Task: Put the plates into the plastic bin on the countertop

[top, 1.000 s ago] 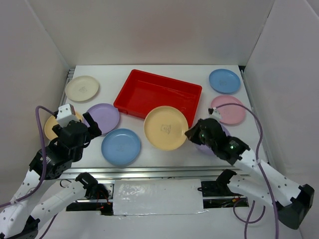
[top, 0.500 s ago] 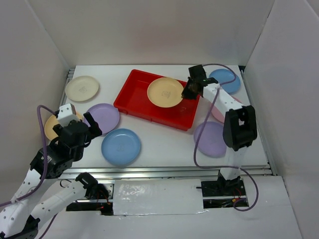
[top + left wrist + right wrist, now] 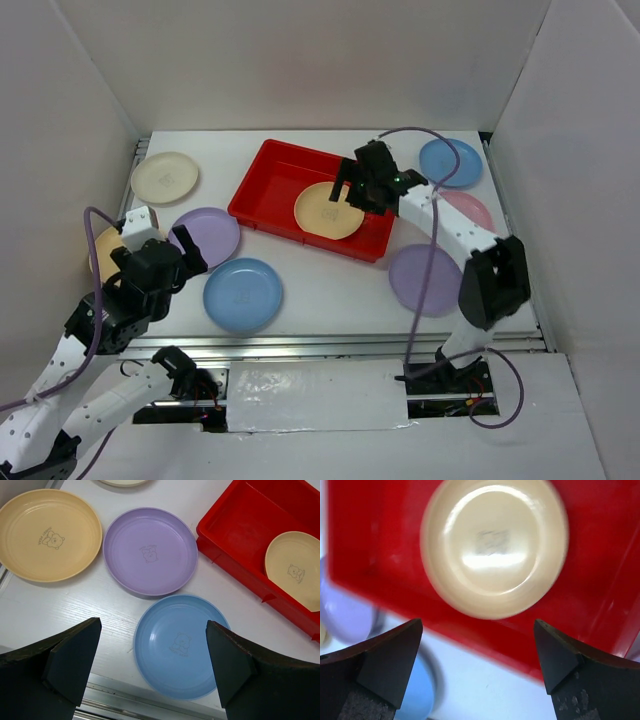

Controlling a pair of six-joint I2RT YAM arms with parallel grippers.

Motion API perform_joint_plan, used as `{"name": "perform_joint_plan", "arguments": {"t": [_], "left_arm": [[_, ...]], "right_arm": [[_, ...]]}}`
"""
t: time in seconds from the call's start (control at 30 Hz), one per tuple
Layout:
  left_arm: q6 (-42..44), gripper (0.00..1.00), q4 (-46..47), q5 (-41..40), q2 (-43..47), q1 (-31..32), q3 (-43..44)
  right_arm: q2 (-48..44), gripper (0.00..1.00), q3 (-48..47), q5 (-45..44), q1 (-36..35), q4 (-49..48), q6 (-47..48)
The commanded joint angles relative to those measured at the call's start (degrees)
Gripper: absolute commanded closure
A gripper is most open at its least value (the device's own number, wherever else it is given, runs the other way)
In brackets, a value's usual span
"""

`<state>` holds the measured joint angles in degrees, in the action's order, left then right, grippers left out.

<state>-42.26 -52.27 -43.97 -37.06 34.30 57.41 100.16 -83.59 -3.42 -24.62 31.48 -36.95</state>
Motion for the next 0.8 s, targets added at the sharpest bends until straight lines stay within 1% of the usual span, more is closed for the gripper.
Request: {"name": "perform_joint_plan", "arguments": {"t": [0.0,0.03,0.1,0.13,0.17,0.23,0.27,0.3,0.33,0.37,0.4,0.43,0.47,0.53,0.63,0.67,0.7,0.73,0.77], "left_arm": [[0.9,0.01,2.0,0.2,-0.5,0.0,-0.1],[0.9,0.01,2.1,0.2,-0.7,-0.1,-0.3],[0.1,0.01,1.7,0.2,-2.0,-0.1,-0.1],[-1.1,0.01,1.1,0.4,-3.0,0.0,0.2],[-4.8,0.01,-1.9,0.9,-6.2,-0.1,1.8],[-10.1,0.01,-5.4,6.8,-9.9,-0.5,2.7],[-14.6,0.01,-6.1,9.1,-12.7,-1.2,1.1],[-16.9,0.01,-5.4,10.9,-13.7,-1.5,-0.8],[-19.9,0.01,-5.3,10.7,-15.1,-2.0,-5.0],[-25.1,0.01,-4.6,10.4,-15.6,-4.1,-7.5],[-27.1,0.01,-3.7,10.9,-16.3,-5.5,-9.6],[-28.3,0.01,-2.4,12.2,-17.0,-7.0,-13.6],[-29.0,0.01,1.2,13.9,-17.3,-10.2,-15.7],[-30.5,0.01,4.5,17.9,-18.0,-13.1,-21.0],[-30.9,0.01,9.5,18.9,-18.8,-15.6,-26.2],[-30.2,0.02,11.1,19.6,-19.3,-16.0,-27.4],[-29.3,0.04,15.1,20.7,-19.9,-16.7,-28.5],[-28.0,0.05,17.1,22.8,-21.2,-17.1,-30.5],[-27.8,0.1,20.3,23.8,-22.9,-17.3,-32.2]], "right_arm": [[-11.5,0.0,4.1,-7.0,-10.1,-3.2,1.9],[-13.7,0.0,7.7,-7.2,-11.8,-3.7,2.1],[-15.8,0.0,12.1,-8.6,-15.3,-4.7,0.1],[-18.3,0.0,14.6,-9.1,-18.1,-5.4,-0.3],[-19.9,0.0,19.2,-9.1,-19.4,-6.3,-0.8],[-24.5,0.0,22.9,-9.1,-22.5,-7.7,-2.1],[-26.3,0.0,25.8,-9.4,-23.2,-8.0,-2.4],[-28.0,0.0,27.0,-9.4,-24.0,-8.2,-3.4],[-31.4,0.0,28.1,-9.1,-24.6,-8.4,-3.6],[-33.0,0.0,29.6,-9.0,-25.8,-8.2,-3.7],[-34.6,0.0,30.1,-9.0,-26.4,-7.9,-4.1],[-37.8,0.0,30.8,-9.7,-27.1,-7.1,-4.4],[-39.2,0.0,31.6,-10.1,-28.4,-6.6,-4.6],[-43.1,0.0,32.5,-11.4,-29.4,-4.8,-5.0],[-47.5,0.0,33.3,-12.8,-30.2,-2.0,-5.2],[-48.6,0.0,33.6,-13.1,-30.8,-1.3,-5.2],[-50.7,0.0,33.8,-13.7,-31.0,-0.6,-5.5],[-51.8,0.0,34.5,-14.1,-31.3,-0.3,-5.7],[-53.7,0.0,34.8,-14.3,-31.6,0.1,-5.9]]}}
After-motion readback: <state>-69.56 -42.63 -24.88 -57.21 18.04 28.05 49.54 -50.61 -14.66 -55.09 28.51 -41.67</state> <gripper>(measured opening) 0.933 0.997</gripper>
